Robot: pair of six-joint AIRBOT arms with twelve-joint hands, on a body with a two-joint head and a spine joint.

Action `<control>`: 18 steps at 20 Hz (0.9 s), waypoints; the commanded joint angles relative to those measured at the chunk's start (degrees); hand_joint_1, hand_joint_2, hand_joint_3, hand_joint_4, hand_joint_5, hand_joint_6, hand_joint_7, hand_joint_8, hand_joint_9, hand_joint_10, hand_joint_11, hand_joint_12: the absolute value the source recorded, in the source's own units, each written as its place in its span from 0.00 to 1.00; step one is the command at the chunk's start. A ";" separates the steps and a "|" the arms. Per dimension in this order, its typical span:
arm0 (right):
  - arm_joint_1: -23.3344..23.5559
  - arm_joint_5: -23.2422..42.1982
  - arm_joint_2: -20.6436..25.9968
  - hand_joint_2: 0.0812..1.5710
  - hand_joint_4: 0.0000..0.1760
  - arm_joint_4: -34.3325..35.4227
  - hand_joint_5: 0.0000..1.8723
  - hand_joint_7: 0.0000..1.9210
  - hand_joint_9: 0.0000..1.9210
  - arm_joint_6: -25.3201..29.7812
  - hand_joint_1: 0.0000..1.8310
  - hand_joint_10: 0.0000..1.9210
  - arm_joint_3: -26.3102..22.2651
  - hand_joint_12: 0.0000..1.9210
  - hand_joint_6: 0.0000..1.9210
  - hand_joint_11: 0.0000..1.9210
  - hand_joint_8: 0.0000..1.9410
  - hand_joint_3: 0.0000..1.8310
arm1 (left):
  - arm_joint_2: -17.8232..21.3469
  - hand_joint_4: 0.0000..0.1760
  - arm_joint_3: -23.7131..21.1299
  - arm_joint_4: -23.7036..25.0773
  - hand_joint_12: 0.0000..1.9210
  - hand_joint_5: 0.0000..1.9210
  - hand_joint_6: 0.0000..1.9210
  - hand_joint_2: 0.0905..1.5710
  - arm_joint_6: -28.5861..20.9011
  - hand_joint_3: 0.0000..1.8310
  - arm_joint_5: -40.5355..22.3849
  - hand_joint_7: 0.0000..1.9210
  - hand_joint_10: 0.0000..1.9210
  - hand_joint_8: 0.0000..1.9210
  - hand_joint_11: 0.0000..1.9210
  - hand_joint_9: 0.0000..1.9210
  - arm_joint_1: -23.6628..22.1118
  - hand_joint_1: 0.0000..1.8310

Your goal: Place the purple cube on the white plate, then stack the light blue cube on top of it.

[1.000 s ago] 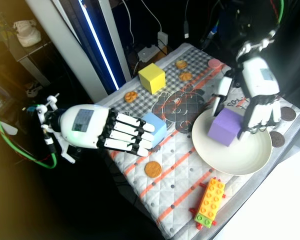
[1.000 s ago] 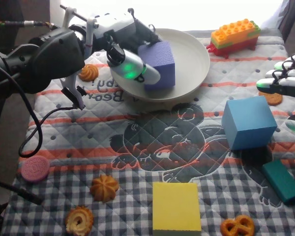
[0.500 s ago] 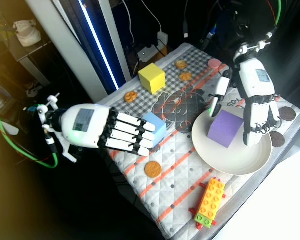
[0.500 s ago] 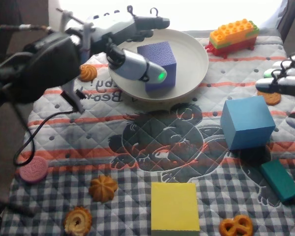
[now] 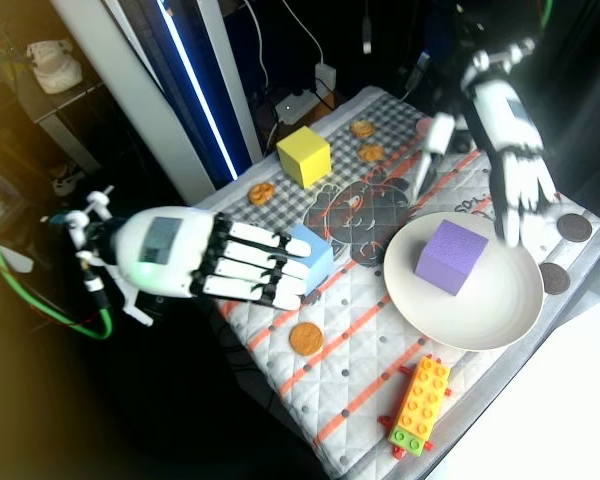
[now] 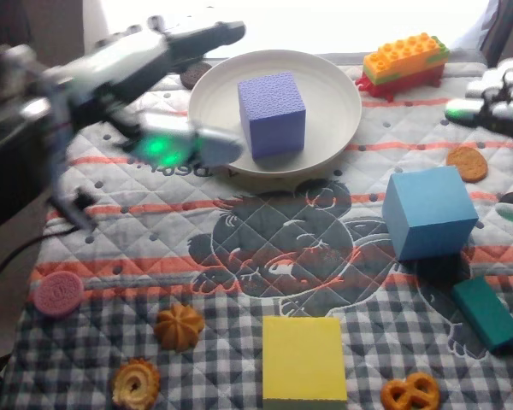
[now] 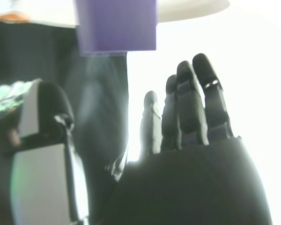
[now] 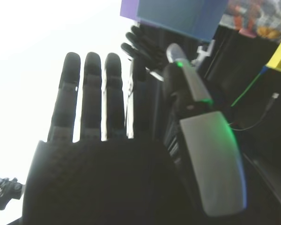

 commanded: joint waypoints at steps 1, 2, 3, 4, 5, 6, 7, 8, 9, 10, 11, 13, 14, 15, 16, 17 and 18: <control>0.98 7.34 -0.35 0.64 0.75 0.98 0.10 0.10 0.09 0.43 0.40 0.00 0.04 0.15 0.00 0.01 0.00 0.00 | 2.54 1.00 -1.77 1.91 0.24 0.08 0.00 0.56 -3.79 0.00 -11.19 0.08 0.00 0.00 0.00 0.06 2.14 0.45; 1.02 7.27 -0.76 0.63 0.80 0.97 0.08 0.09 0.09 0.43 0.40 0.00 0.11 0.22 0.00 0.02 0.00 0.00 | 4.33 0.95 -3.87 3.10 0.16 0.07 0.00 0.56 -6.30 0.00 -13.57 0.08 0.00 0.00 0.00 0.05 4.40 0.47; 1.02 7.05 -1.06 0.61 0.84 0.97 0.08 0.08 0.08 0.55 0.42 0.00 0.16 0.24 0.00 0.04 0.00 0.00 | 5.77 0.99 -5.56 3.58 0.20 0.07 0.00 0.53 -7.02 0.00 -14.99 0.07 0.00 0.00 0.00 0.06 5.83 0.51; 1.02 6.57 -1.90 0.60 0.79 0.98 0.08 0.06 0.06 0.98 0.47 0.00 0.37 0.20 0.00 0.03 0.00 0.00 | 7.96 1.00 -8.09 4.60 0.20 0.07 0.00 0.52 -7.02 0.00 -16.70 0.07 0.00 0.00 0.00 0.06 7.65 0.56; 1.05 6.18 -2.50 0.60 0.81 0.98 0.07 0.05 0.05 1.24 0.45 0.00 0.56 0.21 0.00 0.03 0.00 0.00 | 9.19 0.97 -9.56 4.99 0.14 0.09 0.00 0.52 -7.02 0.00 -17.71 0.07 0.00 0.00 0.00 0.06 8.85 0.56; 1.25 5.57 -3.18 0.60 0.81 0.98 0.07 0.05 0.05 1.37 0.45 0.00 0.87 0.21 0.00 0.03 0.00 0.00 | 10.18 0.97 -10.85 5.00 0.14 0.09 0.00 0.52 -7.02 0.00 -19.01 0.07 0.00 0.00 0.00 0.06 10.15 0.56; 1.75 4.53 -3.82 0.61 0.83 0.94 0.06 0.04 0.06 1.39 0.40 0.00 1.24 0.21 0.00 0.04 0.00 0.00 | 10.86 0.96 -11.82 5.00 0.01 0.10 0.00 0.51 -7.02 0.00 -20.25 0.09 0.00 0.00 0.00 0.08 11.24 0.51; 2.46 3.28 -4.33 0.62 0.68 0.55 0.06 0.04 0.07 1.43 0.40 0.00 1.63 0.28 0.00 0.03 0.00 0.00 | 11.21 0.94 -12.42 5.00 0.00 0.10 0.00 0.53 -7.02 0.01 -21.13 0.10 0.00 0.00 0.00 0.08 12.00 0.47; 3.21 1.73 -4.88 0.62 0.68 0.21 0.06 0.04 0.07 1.51 0.40 0.00 2.14 0.28 0.00 0.03 0.00 0.00 | 11.32 0.94 -12.78 5.00 0.00 0.10 0.00 0.53 -7.02 0.01 -21.63 0.10 0.00 0.00 0.00 0.08 12.53 0.47; 3.94 -0.12 -5.59 0.62 0.98 -0.18 0.05 0.06 0.08 1.65 0.42 0.00 2.90 0.41 0.00 0.00 0.00 0.00 | 11.23 0.92 -12.84 5.00 0.00 0.10 0.00 0.54 -7.02 0.01 -21.71 0.10 0.00 0.00 0.01 0.08 12.79 0.48; 4.45 -1.19 -6.02 0.62 0.98 -0.39 0.05 0.06 0.08 1.69 0.42 0.00 3.37 0.41 0.00 0.00 0.00 0.00 | 11.10 0.92 -12.84 5.00 0.00 0.10 0.00 0.54 -7.02 0.01 -21.67 0.10 0.00 0.00 0.01 0.08 12.79 0.48; 5.49 -3.57 -7.30 0.62 1.00 -0.47 0.06 0.04 0.06 2.06 0.46 0.01 4.76 0.33 0.00 0.00 0.00 0.00 | 10.66 0.83 -12.84 5.02 0.00 0.10 0.00 0.54 -7.02 0.00 -21.72 0.09 0.00 0.00 0.00 0.07 13.02 0.51; 5.88 -4.48 -7.68 0.62 1.00 -0.49 0.07 0.04 0.07 2.23 0.46 0.00 5.20 0.36 0.00 0.00 0.00 0.00 | 10.59 0.81 -12.89 5.00 0.00 0.10 0.00 0.52 -7.02 0.00 -21.74 0.09 0.00 0.00 0.00 0.06 13.26 0.53; 6.64 -5.84 -8.19 0.62 0.97 -0.72 0.07 0.04 0.09 2.25 0.46 0.01 5.78 0.38 0.00 0.02 0.00 0.00 | 10.62 0.75 -13.08 4.99 0.00 0.11 0.00 0.52 -7.04 0.00 -21.84 0.09 0.00 0.00 0.00 0.06 13.58 0.53; 7.21 -6.78 -8.52 0.62 0.93 -0.92 0.07 0.05 0.11 2.25 0.47 0.01 6.21 0.38 0.00 0.03 0.01 0.00 | 10.69 0.77 -13.25 4.97 0.00 0.11 0.00 0.52 -7.04 0.00 -21.98 0.09 0.00 0.00 0.00 0.06 13.78 0.53; 7.63 -7.70 -8.76 0.61 0.87 -1.13 0.08 0.07 0.12 2.25 0.47 0.01 6.53 0.44 0.00 0.03 0.00 0.00 | 10.74 0.76 -13.36 4.94 0.00 0.11 0.00 0.52 -7.05 0.00 -22.10 0.09 0.00 0.00 0.00 0.06 13.90 0.53; 7.84 -8.55 -8.96 0.61 0.81 -1.25 0.08 0.08 0.13 2.25 0.48 0.00 6.77 0.47 0.00 0.01 0.00 0.00 | 10.74 0.73 -13.41 4.92 0.00 0.11 0.00 0.52 -7.05 0.00 -22.16 0.09 0.00 0.00 0.00 0.06 13.93 0.53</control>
